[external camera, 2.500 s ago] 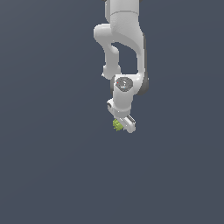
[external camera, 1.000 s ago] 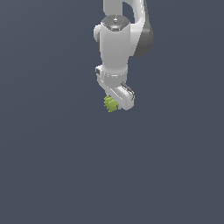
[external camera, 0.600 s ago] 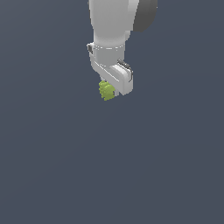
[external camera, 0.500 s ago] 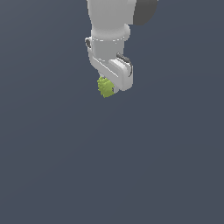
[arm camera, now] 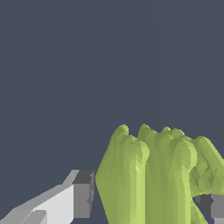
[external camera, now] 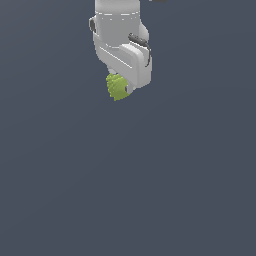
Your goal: Pick up the object and move it to a goal position.
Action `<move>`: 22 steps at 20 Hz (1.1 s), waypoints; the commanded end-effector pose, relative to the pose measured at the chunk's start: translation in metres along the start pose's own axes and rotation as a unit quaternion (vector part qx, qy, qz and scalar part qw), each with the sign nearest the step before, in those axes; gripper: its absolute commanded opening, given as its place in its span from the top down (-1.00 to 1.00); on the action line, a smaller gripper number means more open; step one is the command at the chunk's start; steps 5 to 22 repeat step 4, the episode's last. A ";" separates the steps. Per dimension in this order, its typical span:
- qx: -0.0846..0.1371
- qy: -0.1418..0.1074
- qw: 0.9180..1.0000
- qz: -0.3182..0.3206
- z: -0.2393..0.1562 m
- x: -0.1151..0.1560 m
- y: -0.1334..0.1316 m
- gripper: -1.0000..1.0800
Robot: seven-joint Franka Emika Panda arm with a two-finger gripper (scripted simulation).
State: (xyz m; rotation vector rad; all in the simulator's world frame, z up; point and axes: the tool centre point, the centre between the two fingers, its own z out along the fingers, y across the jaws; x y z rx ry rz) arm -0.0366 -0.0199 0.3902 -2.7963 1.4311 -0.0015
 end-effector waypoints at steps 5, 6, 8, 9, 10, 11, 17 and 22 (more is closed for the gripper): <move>0.000 0.000 1.000 0.000 -0.008 0.002 0.000 1.00; 0.000 0.000 1.000 0.000 -0.008 0.002 0.000 1.00; 0.000 0.000 1.000 0.000 -0.008 0.002 0.000 1.00; 0.000 0.000 1.000 0.000 -0.008 0.002 0.000 1.00; 0.000 0.000 1.000 0.000 -0.008 0.002 0.000 1.00; 0.000 0.000 1.000 0.000 -0.008 0.002 0.000 1.00; 0.000 0.000 1.000 0.000 -0.008 0.002 0.000 1.00; 0.000 0.000 1.000 0.000 -0.008 0.002 0.000 1.00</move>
